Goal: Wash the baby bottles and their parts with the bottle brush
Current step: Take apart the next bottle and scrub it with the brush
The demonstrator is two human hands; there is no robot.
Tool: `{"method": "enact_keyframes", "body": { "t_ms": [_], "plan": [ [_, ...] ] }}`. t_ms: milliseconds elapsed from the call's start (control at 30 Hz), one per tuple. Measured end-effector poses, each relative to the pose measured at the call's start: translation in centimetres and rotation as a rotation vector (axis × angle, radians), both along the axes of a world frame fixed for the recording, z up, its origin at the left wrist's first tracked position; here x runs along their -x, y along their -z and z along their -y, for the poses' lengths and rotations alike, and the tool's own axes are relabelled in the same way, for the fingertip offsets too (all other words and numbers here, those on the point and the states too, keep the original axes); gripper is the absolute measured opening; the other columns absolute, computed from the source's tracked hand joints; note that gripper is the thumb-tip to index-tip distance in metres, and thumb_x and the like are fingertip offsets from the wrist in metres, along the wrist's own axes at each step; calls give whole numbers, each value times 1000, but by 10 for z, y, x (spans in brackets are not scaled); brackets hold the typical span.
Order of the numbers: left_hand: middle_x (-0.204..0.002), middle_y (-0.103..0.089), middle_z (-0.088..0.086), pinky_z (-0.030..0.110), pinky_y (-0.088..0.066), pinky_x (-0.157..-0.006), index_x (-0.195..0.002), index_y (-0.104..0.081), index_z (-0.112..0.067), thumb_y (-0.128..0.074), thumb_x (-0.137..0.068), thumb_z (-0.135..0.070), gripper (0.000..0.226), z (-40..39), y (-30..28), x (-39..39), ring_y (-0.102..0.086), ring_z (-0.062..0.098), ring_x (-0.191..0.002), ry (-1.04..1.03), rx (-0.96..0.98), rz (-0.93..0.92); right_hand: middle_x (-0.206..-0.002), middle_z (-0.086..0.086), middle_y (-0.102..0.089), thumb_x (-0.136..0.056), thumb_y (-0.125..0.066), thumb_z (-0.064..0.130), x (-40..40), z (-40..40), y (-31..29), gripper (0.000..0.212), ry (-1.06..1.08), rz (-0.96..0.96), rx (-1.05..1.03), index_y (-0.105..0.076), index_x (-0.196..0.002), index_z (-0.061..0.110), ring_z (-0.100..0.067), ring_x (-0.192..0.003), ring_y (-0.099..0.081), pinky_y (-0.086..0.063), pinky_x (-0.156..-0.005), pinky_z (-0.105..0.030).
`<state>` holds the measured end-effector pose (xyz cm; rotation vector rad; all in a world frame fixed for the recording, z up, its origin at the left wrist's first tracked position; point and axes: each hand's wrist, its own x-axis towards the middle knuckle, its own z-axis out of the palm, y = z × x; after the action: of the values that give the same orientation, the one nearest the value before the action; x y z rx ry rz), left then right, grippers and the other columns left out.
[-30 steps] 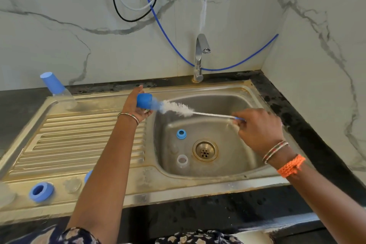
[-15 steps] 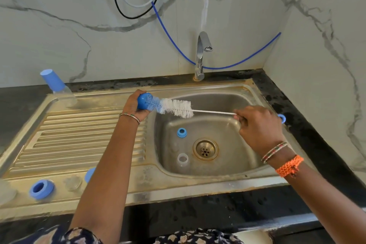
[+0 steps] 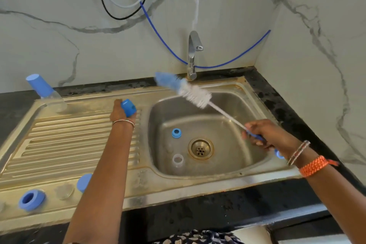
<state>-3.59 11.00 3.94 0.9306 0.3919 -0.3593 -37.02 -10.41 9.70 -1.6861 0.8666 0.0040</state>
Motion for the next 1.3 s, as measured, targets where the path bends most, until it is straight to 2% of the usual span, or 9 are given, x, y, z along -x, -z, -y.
{"method": "enact_keyframes", "body": {
  "t_ms": [100, 167, 400, 600, 733, 867, 967, 1067, 1300],
  "plan": [
    [-80, -44, 6, 27, -46, -61, -78, -43, -12, -46, -94, -25, 20, 13, 8, 8, -45, 18, -70, 85, 86, -105, -72, -9, -68, -93, -54, 14, 30, 25, 19, 19, 322, -56, 649, -73, -88, 17, -21, -62, -60, -44, -61, -29],
    [-80, -44, 8, 26, -50, -58, -79, -43, -10, -45, -94, -23, 20, 37, 9, 27, -45, 19, -70, 190, 107, -137, -92, -23, -69, -90, -56, 13, 45, 41, 35, 19, 490, -183, 872, -73, -100, 12, -42, -86, -61, -46, -76, -38],
    [-85, -48, 14, 33, -51, -61, -83, -46, -8, -50, -93, -16, 14, 122, 5, 116, -48, 22, -75, 555, 39, -197, -104, -29, -59, -90, -52, 5, 56, 97, 89, 22, 586, -462, 886, -66, -102, -6, -46, -99, -56, -47, -79, -44],
    [-82, -50, 13, 32, -51, -58, -84, -47, -7, -56, -90, -15, 13, 146, 19, 150, -51, 22, -70, 669, -17, -287, -105, -27, -56, -91, -51, 23, 45, 101, 83, 31, 641, -622, 1018, -62, -103, -4, -44, -102, -49, -41, -86, -48],
    [-83, -51, 14, 33, -47, -61, -85, -47, -6, -50, -92, -14, 11, 146, 28, 157, -51, 23, -71, 691, -49, -330, -110, -9, -64, -86, -59, 39, -20, 40, 56, 41, 297, 32, 778, -62, -119, 13, -27, -101, -60, -48, -89, -38],
    [-84, -62, 11, 33, -45, -67, -94, -54, -10, -39, -96, -25, 22, 130, 32, 144, -59, 20, -71, 842, -83, -309, -113, 0, -63, -82, -71, 22, -89, -27, 56, 38, -140, 218, 531, -63, -119, 18, -13, -98, -58, -44, -92, -23],
    [-79, -56, 7, 32, -42, -64, -86, -52, -16, -36, -98, -35, 28, 96, 37, 120, -51, 18, -67, 889, -317, -247, -102, -4, -67, -75, -75, 18, -112, -30, 77, 33, -186, 190, 482, -65, -107, 14, -14, -84, -58, -44, -79, -22],
    [-74, -48, 0, 25, -31, -56, -78, -46, -21, -40, -98, -28, 22, 64, 37, 95, -40, 12, -59, 841, -615, -13, -108, -9, -63, -70, -79, 23, -130, -28, 113, 51, -418, -15, 558, -56, -115, 11, -26, -97, -59, -44, -84, -31],
    [-72, -55, 2, 12, -38, -40, -77, -46, -19, -45, -96, -3, 24, 25, 57, 74, -49, -3, -36, 849, -791, 184, -109, -13, -56, -70, -79, 25, -141, -23, 185, 46, -710, -249, 540, -60, -109, 9, -28, -104, -51, -37, -80, -29]
  ]
}}
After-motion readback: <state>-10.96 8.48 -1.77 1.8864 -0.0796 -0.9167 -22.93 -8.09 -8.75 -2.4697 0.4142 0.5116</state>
